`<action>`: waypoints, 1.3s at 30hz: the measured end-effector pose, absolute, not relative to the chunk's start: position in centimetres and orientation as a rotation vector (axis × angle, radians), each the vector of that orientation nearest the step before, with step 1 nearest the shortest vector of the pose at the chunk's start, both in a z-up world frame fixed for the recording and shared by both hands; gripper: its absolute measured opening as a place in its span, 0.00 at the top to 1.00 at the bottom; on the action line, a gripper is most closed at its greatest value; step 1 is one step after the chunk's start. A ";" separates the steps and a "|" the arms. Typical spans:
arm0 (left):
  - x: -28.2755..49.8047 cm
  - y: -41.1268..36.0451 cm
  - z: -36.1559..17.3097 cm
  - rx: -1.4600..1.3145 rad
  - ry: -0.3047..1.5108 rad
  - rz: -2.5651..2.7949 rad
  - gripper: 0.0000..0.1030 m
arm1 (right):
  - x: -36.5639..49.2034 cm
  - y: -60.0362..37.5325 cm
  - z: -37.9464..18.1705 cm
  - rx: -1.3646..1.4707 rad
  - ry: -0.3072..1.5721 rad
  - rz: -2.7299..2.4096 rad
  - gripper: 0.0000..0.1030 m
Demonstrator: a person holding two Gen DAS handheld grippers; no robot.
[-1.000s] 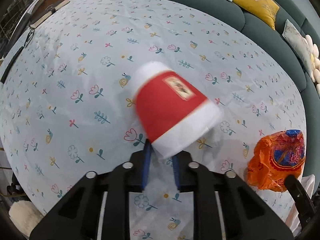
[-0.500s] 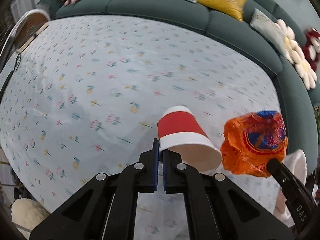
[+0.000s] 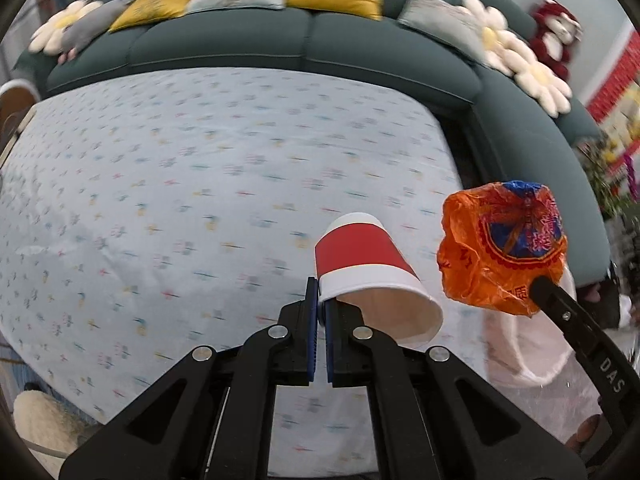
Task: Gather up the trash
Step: 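Carry the red paper cup and orange wrapper over the white bin, then open both grippers to drop cup and wrapper into the bin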
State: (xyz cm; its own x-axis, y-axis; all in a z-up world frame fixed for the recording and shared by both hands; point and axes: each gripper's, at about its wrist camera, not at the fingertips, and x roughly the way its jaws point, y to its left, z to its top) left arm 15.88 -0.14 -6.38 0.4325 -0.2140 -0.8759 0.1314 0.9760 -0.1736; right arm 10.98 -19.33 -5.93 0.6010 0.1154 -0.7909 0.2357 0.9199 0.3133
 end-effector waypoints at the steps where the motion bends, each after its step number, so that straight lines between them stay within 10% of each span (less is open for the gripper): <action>1: 15.5 -1.1 -6.1 -0.074 1.101 -0.234 0.97 | 10.3 -20.3 -5.8 0.419 0.923 -0.089 0.91; 39: 11.3 -22.9 -6.0 0.099 1.125 -0.580 0.95 | 0.2 -38.8 -6.4 0.575 0.816 -0.421 0.80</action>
